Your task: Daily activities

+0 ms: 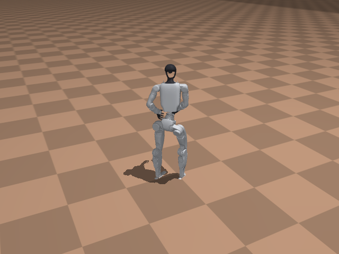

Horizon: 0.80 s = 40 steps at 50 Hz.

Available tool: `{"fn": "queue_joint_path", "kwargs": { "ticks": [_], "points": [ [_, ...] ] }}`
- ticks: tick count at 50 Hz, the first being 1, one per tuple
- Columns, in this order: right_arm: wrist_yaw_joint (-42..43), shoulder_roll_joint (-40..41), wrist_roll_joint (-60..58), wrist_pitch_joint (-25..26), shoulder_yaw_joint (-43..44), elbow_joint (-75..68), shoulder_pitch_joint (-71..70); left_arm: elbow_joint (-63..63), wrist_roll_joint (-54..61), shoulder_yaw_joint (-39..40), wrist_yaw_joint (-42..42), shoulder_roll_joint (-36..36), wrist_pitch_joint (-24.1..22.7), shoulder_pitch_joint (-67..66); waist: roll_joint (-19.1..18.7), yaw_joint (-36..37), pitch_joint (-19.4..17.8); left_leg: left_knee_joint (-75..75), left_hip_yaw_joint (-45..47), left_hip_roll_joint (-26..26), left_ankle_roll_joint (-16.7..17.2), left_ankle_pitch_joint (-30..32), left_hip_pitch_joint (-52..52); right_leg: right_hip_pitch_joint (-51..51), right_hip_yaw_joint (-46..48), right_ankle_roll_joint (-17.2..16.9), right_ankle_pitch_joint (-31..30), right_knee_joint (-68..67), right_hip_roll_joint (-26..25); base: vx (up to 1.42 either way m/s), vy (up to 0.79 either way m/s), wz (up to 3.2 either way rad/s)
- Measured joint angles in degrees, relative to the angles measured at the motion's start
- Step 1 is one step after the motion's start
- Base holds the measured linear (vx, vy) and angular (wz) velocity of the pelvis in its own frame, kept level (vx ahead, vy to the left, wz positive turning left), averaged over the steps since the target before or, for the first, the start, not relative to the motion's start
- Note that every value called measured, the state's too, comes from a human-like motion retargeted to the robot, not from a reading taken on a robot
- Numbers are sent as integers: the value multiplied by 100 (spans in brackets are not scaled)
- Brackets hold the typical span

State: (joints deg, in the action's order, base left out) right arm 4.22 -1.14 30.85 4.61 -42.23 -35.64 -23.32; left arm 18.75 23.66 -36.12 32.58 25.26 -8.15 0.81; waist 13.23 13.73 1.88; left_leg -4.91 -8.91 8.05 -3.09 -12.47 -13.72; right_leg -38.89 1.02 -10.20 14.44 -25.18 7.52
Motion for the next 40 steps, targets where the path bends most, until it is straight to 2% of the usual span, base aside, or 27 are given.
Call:
{"fn": "queue_joint_path", "kwargs": {
  "ticks": [5, 10, 17, 23, 30, 35, 40],
  "points": [
    [-123, -252, -508, -29, -88, 349, 135, 100, 32, -154, -77, -261, 31, 285, -39, -192, 154, 0, 96, -75, 80, 20, -168, -46, 16, 76, -132, 263, -77, -1, -1, -4],
    [-327, -780, -951, -62, -207, 830, 295, 533, 194, -677, -183, -797, 76, 835, -222, -649, 417, 0, 314, -252, 161, -21, -318, -29, -103, 147, -438, 714, -318, -3, -4, -30],
    [-461, -1765, -1261, -199, -178, 1556, 535, 1739, 425, -1291, -433, -1825, 62, 1729, -634, -1497, 682, 0, 722, -514, 286, -161, -533, -49, -387, 167, -929, 1329, -677, -1, -2, -41],
    [-492, -2280, -1581, -289, -8, 1715, 471, 2768, 39, -1365, -570, -2460, 110, 2295, -917, -1977, 739, 0, 1006, -658, 348, -248, -758, -89, -576, 151, -1320, 1858, -861, 0, -1, -31],
    [-580, -1844, -1812, -198, 4, 737, -222, 3740, -624, -1096, -513, -2828, 278, 2739, -1047, -2115, 641, 0, 1102, -774, 384, -270, -1053, -192, -651, 218, -1636, 2291, -961, -1, -2, 2],
    [-854, -1333, -1768, -120, -127, 25, -718, 3976, -851, -868, -526, -2929, 402, 2972, -1062, -2059, 497, 0, 1045, -828, 427, -204, -1280, -361, -587, 313, -1698, 2321, -967, -4, -6, 29],
    [-1105, -1166, -1773, -113, -160, -70, -772, 4037, -1305, -811, -724, -2946, 515, 3195, -1127, -1997, 311, -1, 924, -862, 497, -74, -1482, -550, -340, 399, -1623, 2128, -894, -6, -6, 64]
  ]
}}
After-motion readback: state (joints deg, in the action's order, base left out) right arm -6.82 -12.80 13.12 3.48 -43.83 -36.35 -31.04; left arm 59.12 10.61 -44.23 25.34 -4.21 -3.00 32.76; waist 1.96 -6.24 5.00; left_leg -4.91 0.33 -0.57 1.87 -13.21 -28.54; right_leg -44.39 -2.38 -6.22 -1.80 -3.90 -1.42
